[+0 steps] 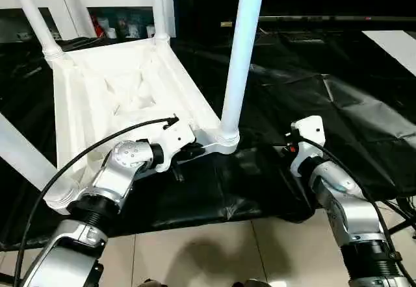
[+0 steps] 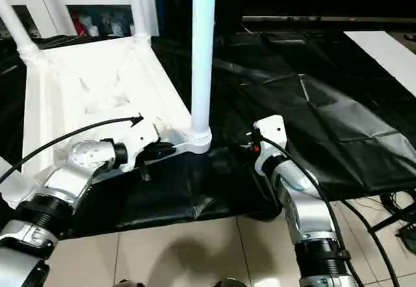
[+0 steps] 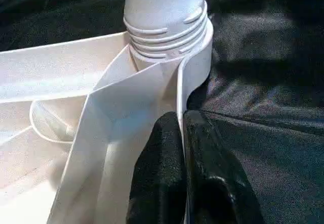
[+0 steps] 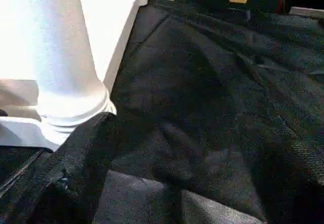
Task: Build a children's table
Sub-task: Rotate leg to tighten
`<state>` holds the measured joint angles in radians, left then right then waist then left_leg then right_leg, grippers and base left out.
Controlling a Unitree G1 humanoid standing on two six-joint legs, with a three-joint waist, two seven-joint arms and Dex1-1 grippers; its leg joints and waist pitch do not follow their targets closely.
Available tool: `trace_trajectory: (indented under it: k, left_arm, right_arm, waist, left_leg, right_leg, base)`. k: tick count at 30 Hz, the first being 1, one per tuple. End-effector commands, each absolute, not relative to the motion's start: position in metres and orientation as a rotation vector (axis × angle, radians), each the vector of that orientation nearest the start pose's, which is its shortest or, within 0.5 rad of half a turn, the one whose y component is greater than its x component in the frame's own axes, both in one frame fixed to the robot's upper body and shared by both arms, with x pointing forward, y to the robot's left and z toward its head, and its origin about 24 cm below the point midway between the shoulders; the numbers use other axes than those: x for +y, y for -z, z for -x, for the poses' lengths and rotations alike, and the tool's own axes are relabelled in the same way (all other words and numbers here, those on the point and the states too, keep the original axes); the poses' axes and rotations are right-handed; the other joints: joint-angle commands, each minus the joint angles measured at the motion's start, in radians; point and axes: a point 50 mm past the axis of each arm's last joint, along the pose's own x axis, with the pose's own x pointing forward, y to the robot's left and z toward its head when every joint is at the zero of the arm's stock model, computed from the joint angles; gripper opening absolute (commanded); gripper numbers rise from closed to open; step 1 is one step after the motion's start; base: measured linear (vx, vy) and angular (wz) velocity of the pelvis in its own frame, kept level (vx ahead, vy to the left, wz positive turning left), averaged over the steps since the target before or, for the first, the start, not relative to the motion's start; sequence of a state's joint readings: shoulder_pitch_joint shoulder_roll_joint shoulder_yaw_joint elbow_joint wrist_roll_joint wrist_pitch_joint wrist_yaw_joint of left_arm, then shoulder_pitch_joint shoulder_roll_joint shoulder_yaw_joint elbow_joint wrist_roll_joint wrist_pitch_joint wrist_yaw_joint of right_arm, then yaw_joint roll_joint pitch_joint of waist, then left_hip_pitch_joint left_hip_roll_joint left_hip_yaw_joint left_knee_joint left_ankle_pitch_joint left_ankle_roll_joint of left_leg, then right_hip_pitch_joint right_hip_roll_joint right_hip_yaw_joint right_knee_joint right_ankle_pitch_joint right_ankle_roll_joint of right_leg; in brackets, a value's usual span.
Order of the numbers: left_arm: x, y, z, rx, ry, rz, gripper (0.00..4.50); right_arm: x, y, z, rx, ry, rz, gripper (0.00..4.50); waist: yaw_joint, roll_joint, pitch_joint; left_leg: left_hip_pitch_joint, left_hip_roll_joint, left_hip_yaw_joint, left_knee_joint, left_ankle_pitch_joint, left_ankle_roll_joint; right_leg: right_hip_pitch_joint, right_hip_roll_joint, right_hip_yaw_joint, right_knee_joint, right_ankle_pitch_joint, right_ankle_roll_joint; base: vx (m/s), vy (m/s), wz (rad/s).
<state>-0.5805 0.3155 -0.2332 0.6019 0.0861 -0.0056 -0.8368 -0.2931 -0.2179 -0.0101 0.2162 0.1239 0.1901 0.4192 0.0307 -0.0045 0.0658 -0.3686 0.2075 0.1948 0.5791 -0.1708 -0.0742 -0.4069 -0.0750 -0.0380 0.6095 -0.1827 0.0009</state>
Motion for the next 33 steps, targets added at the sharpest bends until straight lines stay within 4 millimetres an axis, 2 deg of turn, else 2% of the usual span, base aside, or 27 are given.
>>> trace_trajectory:
  k: [1,2,3,4,5,6,7,11,13,14,15,16,17,18,19,20,21,22,23,24,25,26,27,28,29,30,33]
  left_arm:
    - [0.133,-0.064,-0.338,0.226,0.936,-0.488,0.0]
    - [0.133,-0.063,-0.338,0.231,0.934,-0.486,0.0]
    - [0.133,-0.064,-0.338,0.232,0.934,-0.487,0.0]
    - [0.133,-0.064,-0.338,0.235,0.937,-0.487,0.0]
    - [0.134,-0.064,-0.339,0.241,0.941,-0.493,0.0]
    - [0.134,-0.064,-0.339,0.242,0.942,-0.496,0.0]
    - [0.134,-0.064,-0.339,0.243,0.943,-0.497,0.0]
    - [0.134,-0.064,-0.341,0.246,0.947,-0.507,0.0]
    - [0.134,-0.064,-0.341,0.244,0.951,-0.509,0.0]
    - [0.134,-0.064,-0.341,0.244,0.951,-0.51,0.0]
    - [0.133,-0.064,-0.34,0.246,0.955,-0.506,0.0]
    - [0.133,-0.064,-0.34,0.245,0.955,-0.506,0.0]
    - [0.133,-0.063,-0.34,0.243,0.956,-0.508,0.0]
    - [0.132,-0.063,-0.34,0.241,0.957,-0.507,0.0]
    - [0.132,-0.064,-0.339,0.237,0.956,-0.496,0.0]
    - [0.132,-0.064,-0.339,0.234,0.955,-0.486,0.0]
    - [0.132,-0.063,-0.339,0.237,0.959,-0.487,0.0]
    - [0.133,-0.062,-0.337,0.239,0.973,-0.484,0.0]
    - [0.133,-0.062,-0.336,0.239,0.982,-0.48,0.0]
    - [0.133,-0.062,-0.336,0.236,0.987,-0.465,0.0]
    - [0.134,-0.062,-0.335,0.234,0.989,-0.453,0.0]
    - [0.135,-0.061,-0.335,0.243,1.001,-0.456,0.0]
    - [0.136,-0.061,-0.334,0.25,1.009,-0.46,0.0]
    - [0.137,-0.06,-0.333,0.259,1.028,-0.464,0.0]
    - [0.137,-0.06,-0.331,0.264,1.049,-0.465,0.0]
    - [0.137,-0.06,-0.33,0.264,1.069,-0.468,0.0]
    - [0.135,-0.06,-0.326,0.271,1.153,-0.494,0.0]
  right_arm:
    - [-0.163,-0.058,-0.307,0.135,-0.422,0.082,3.96]
    - [-0.162,-0.057,-0.307,0.135,-0.424,0.079,3.96]
    - [-0.161,-0.057,-0.306,0.133,-0.426,0.081,3.96]
    - [-0.161,-0.057,-0.306,0.133,-0.429,0.08,3.96]
    - [-0.159,-0.056,-0.306,0.132,-0.436,0.084,3.96]
    - [-0.159,-0.056,-0.305,0.131,-0.439,0.092,3.96]
    - [-0.158,-0.056,-0.305,0.131,-0.441,0.096,3.96]
    - [-0.156,-0.054,-0.304,0.13,-0.449,0.117,3.96]
    - [-0.156,-0.054,-0.303,0.13,-0.456,0.128,3.96]
    - [-0.156,-0.054,-0.303,0.131,-0.458,0.132,3.96]
    - [-0.157,-0.054,-0.302,0.131,-0.462,0.137,3.96]
    - [-0.157,-0.054,-0.301,0.128,-0.465,0.142,3.96]
    - [-0.157,-0.055,-0.301,0.119,-0.472,0.159,3.96]
    - [-0.159,-0.055,-0.301,0.123,-0.468,0.135,3.96]
    - [-0.16,-0.055,-0.301,0.126,-0.463,0.115,3.96]
    - [-0.161,-0.055,-0.301,0.13,-0.458,0.098,3.96]
    - [-0.162,-0.057,-0.3,0.123,-0.472,0.098,3.96]
    - [-0.162,-0.058,-0.299,0.116,-0.494,0.112,3.96]
    - [-0.163,-0.058,-0.299,0.114,-0.504,0.12,3.96]
    - [-0.163,-0.059,-0.298,0.115,-0.52,0.12,3.96]
    - [-0.163,-0.059,-0.297,0.116,-0.533,0.121,3.96]
    - [-0.163,-0.059,-0.296,0.115,-0.547,0.125,3.96]
    - [-0.163,-0.06,-0.296,0.115,-0.557,0.128,3.96]
    - [-0.162,-0.06,-0.294,0.117,-0.577,0.124,3.96]
    - [-0.162,-0.06,-0.293,0.115,-0.6,0.129,3.96]
    - [-0.162,-0.06,-0.292,0.123,-0.625,0.103,3.96]
    - [-0.166,-0.061,-0.291,0.132,-0.672,0.063,4.32]
  waist:
    - [0.007,0.015,-0.073]
    - [0.012,0.009,-0.07]
    - [0.004,0.033,-0.072]
    - [0.0,0.037,-0.072]
    - [-0.003,0.034,-0.069]
    - [-0.008,0.04,-0.065]
    - [-0.016,0.045,-0.066]
    - [-0.024,0.069,-0.069]
    - [-0.042,0.078,-0.072]
    - [-0.055,0.082,-0.075]
    - [-0.082,0.089,-0.082]
    - [-0.102,0.088,-0.082]
    - [-0.109,0.101,-0.091]
    - [-0.131,0.085,-0.095]
    - [-0.121,0.063,-0.089]
    - [-0.112,0.022,-0.095]
    - [-0.092,-0.021,-0.097]
    - [-0.029,-0.03,-0.097]
    - [-0.026,-0.016,-0.104]
    - [-0.024,-0.04,-0.102]
    - [-0.012,-0.007,-0.106]
    - [-0.009,0.032,-0.104]
    - [-0.018,0.041,-0.102]
    - [-0.014,0.033,-0.097]
    - [-0.009,0.034,-0.095]
    - [-0.01,0.032,-0.085]
    - [0.001,0.04,-0.069]
  left_leg:
    - [0.023,0.015,-0.011,-0.064,-0.311,0.0]
    - [-0.016,0.005,-0.037,-0.078,-0.323,0.038]
    - [-0.019,0.003,-0.055,-0.081,-0.387,0.088]
    - [-0.012,0.003,-0.057,-0.081,-0.409,0.103]
    - [-0.041,-0.007,-0.067,-0.078,-0.402,0.126]
    - [-0.043,-0.013,-0.069,-0.072,-0.411,0.151]
    - [-0.062,-0.019,-0.075,-0.06,-0.373,0.159]
    - [-0.058,-0.023,-0.091,-0.061,-0.281,0.198]
    - [-0.036,-0.034,-0.111,-0.063,-0.185,0.272]
    - [-0.007,-0.04,-0.132,-0.063,-0.125,0.331]
    - [0.06,-0.029,-0.185,-0.062,-0.017,0.462]
    - [0.08,-0.028,-0.221,-0.062,0.047,0.538]
    - [0.161,0.008,-0.24,-0.043,0.098,0.583]
    - [0.208,0.096,-0.27,-0.046,0.113,0.619]
    - [0.194,0.105,-0.277,-0.047,0.258,0.656]
    - [0.164,0.052,-0.256,-0.012,0.379,0.577]
    - [0.065,-0.039,-0.193,0.039,0.329,0.463]
    - [-0.072,-0.139,-0.123,0.118,0.072,0.317]
    - [-0.077,-0.111,-0.123,0.107,0.07,0.229]
    - [-0.068,-0.13,-0.093,0.057,0.159,0.108]
    - [-0.062,-0.125,-0.093,0.038,0.196,0.089]
    - [-0.042,-0.077,-0.101,0.027,0.171,0.101]
    - [-0.039,-0.028,-0.115,0.015,0.125,0.115]
    - [-0.025,-0.002,-0.117,0.004,0.068,0.123]
    - [-0.014,0.01,-0.119,0.001,0.025,0.123]
    - [-0.007,0.023,-0.118,-0.012,-0.056,0.127]
    - [0.003,0.041,-0.097,-0.037,-0.19,0.11]
  right_leg:
    - [0.059,-0.046,0.032,-0.074,-0.202,-0.227]
    - [0.089,-0.066,0.006,-0.069,-0.243,-0.212]
    - [0.103,-0.084,-0.021,-0.091,-0.419,-0.163]
    - [0.105,-0.084,-0.031,-0.102,-0.463,-0.163]
    - [0.128,-0.091,-0.048,-0.108,-0.498,-0.152]
    - [0.145,-0.099,-0.077,-0.13,-0.578,-0.138]
    - [0.17,-0.108,-0.094,-0.141,-0.616,-0.124]
    - [0.208,-0.092,-0.133,-0.15,-0.491,-0.155]
    - [0.219,-0.052,-0.154,-0.133,-0.346,-0.175]
    - [0.214,-0.029,-0.156,-0.118,-0.278,-0.187]
    - [0.177,0.009,-0.156,-0.073,-0.211,-0.186]
    - [0.161,0.022,-0.149,-0.048,-0.205,-0.158]
    - [0.089,0.023,-0.128,-0.012,-0.212,-0.146]
    - [0.012,-0.015,-0.059,0.056,-0.216,-0.113]
    - [-0.027,-0.044,-0.012,0.088,-0.143,-0.044]
    - [-0.026,-0.09,0.062,0.04,0.022,-0.008]
    - [0.06,-0.111,0.101,-0.004,0.207,0.022]
    - [0.18,-0.119,0.157,-0.012,0.632,0.049]
    - [0.179,-0.135,0.149,0.023,0.921,0.036]
    - [0.164,-0.037,0.058,0.068,1.291,0.087]
    - [0.158,-0.028,0.041,0.081,1.325,0.095]
    - [0.126,-0.054,0.04,0.059,1.181,0.078]
    - [0.131,-0.062,0.034,0.06,0.984,0.05]
    - [0.122,-0.06,0.024,0.04,0.791,0.015]
    - [0.115,-0.064,0.026,0.033,0.687,-0.014]
    - [0.11,-0.072,0.032,0.015,0.479,-0.084]
    - [0.101,-0.077,0.037,-0.017,0.077,-0.256]
  base:
    - [0.0,0.0,0.0]
    - [0.0,0.0,0.0]
    - [0.0,0.0,0.0]
    - [-0.004,-0.009,0.27]
    - [0.021,0.004,0.4]
    - [0.021,0.004,0.4]
    - [0.037,0.006,0.43]
    - [0.075,-0.001,0.47]
    - [0.117,0.011,0.52]
    - [0.185,0.022,0.57]
    - [0.185,0.022,0.57]
    - [0.209,-0.025,0.51]
    - [0.192,-0.078,0.43]
    - [0.192,-0.078,0.43]
    - [0.149,-0.103,0.17]
    - [0.018,-0.126,-0.11]
    - [0.018,-0.126,-0.11]
    - [0.0,-0.1,0.17]
    - [0.048,-0.08,0.2]
    - [0.048,-0.08,0.2]
    - [0.0,0.0,0.0]
    - [0.0,0.0,0.0]
    - [0.0,0.0,0.0]
    - [-0.028,-0.053,-0.01]
    - [0.0,0.0,0.0]
    - [0.0,0.0,0.0]
    - [-0.064,0.032,0.0]
